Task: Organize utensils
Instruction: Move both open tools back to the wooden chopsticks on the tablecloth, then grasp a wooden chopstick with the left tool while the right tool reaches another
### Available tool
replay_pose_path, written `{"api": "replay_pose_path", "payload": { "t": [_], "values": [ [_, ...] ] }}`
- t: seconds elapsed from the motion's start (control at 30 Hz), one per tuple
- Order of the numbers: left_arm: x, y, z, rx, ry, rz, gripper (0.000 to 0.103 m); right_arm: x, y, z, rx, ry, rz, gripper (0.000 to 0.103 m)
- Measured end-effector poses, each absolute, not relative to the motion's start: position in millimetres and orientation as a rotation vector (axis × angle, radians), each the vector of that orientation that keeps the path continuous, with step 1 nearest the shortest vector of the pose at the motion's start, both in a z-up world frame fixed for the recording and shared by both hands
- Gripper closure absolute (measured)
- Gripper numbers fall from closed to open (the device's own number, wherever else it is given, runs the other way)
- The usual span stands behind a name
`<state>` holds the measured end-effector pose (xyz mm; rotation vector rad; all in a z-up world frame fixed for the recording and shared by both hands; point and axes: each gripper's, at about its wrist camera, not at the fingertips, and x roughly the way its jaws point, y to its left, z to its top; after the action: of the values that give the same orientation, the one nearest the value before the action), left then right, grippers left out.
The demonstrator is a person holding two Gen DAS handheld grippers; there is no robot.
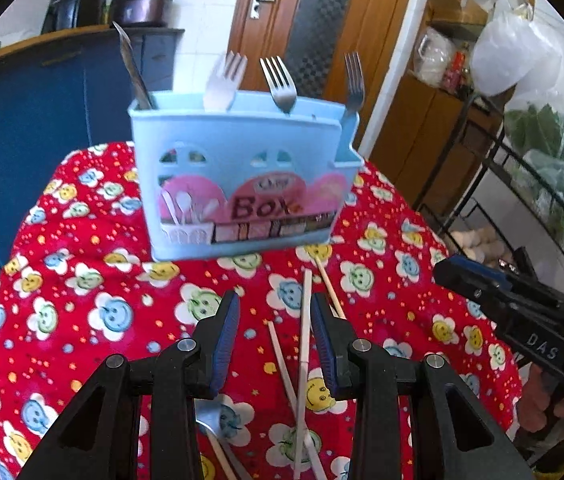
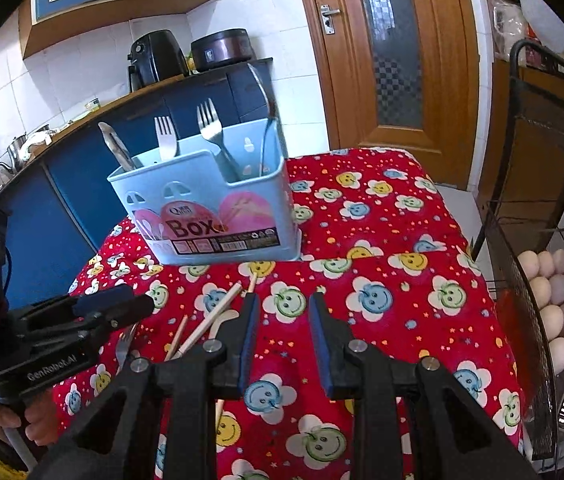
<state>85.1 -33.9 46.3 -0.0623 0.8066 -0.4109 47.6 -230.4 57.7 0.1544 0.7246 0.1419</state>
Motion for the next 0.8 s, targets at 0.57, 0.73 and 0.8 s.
{"api": "replay_pose_path", "payload": {
  "t": [0.57, 0.73, 0.8],
  "values": [
    [85, -76, 8, 0.085, 0.874, -0.445, 0.073, 48, -243, 42, 0.190, 0.759, 0.138, 0.075],
    [92, -81, 0, 0.097, 0.908, -0.448, 0.089, 49, -246, 40, 0.197, 0.765, 0.138, 0.075],
    [95, -84, -4, 0.098, 0.923, -0.448, 0.090, 49, -246, 38, 0.199, 0.768, 0.138, 0.075]
  ]
}}
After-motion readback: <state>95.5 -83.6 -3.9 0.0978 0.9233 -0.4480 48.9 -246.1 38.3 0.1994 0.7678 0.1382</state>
